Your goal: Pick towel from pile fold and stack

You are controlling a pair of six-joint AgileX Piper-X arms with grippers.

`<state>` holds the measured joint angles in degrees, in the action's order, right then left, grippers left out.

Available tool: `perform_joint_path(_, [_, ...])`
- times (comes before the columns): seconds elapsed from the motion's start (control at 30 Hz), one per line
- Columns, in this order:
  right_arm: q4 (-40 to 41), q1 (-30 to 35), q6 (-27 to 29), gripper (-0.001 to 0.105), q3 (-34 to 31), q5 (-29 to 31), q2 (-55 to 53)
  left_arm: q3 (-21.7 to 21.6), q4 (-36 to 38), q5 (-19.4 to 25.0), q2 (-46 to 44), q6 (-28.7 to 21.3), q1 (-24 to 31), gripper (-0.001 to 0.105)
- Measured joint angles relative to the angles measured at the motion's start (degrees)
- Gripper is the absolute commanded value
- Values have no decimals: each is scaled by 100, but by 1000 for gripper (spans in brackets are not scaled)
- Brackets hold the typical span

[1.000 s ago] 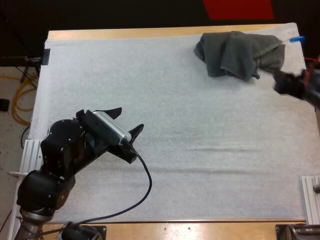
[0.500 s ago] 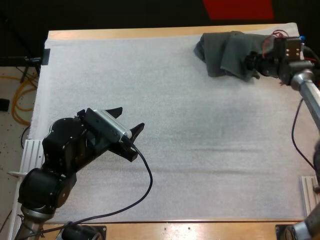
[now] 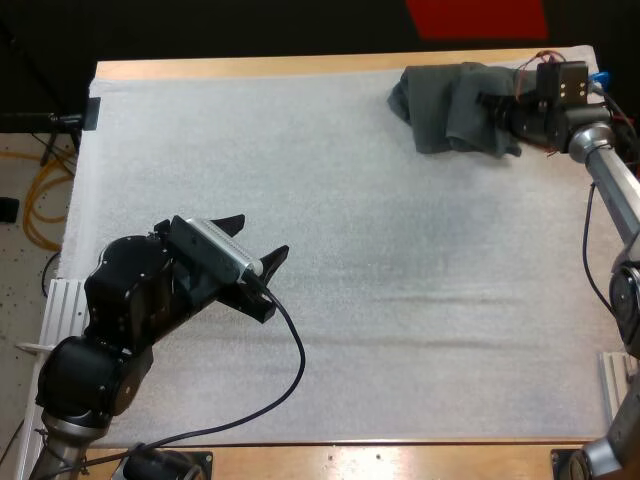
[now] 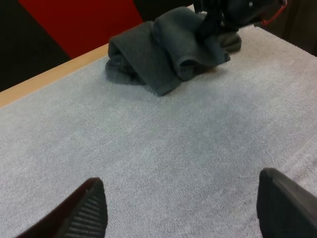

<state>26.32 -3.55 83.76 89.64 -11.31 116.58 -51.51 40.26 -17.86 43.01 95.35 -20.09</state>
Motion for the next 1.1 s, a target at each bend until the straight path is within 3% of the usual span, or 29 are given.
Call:
perform_joint_path(0.2, [0, -60, 881, 0, 6, 49, -1231, 0, -67, 0, 0, 0, 0, 62])
perform_joint_path(0.4, [203, -60, 1327, 0, 61, 47, -2801, 0, -372, 0, 0, -19, 0, 62])
perform_joint_path(0.53, [880, -60, 1448, 0, 70, 47, -3593, 0, -343, -112, 0, 29, 0, 62])
perform_joint_path(0.73, [2617, -214, 1285, 0, 65, 47, -4074, 0, -23, -474, 0, 28, 0, 62])
perform_joint_path(0.87, [2953, -865, 1072, 0, -234, 62, -3988, 0, 180, -492, 0, 28, 0, 62])
perform_joint_path(1.1, [2337, -2609, 676, 0, -606, -144, -3588, 0, 291, -511, -43, 33, 0, 62])
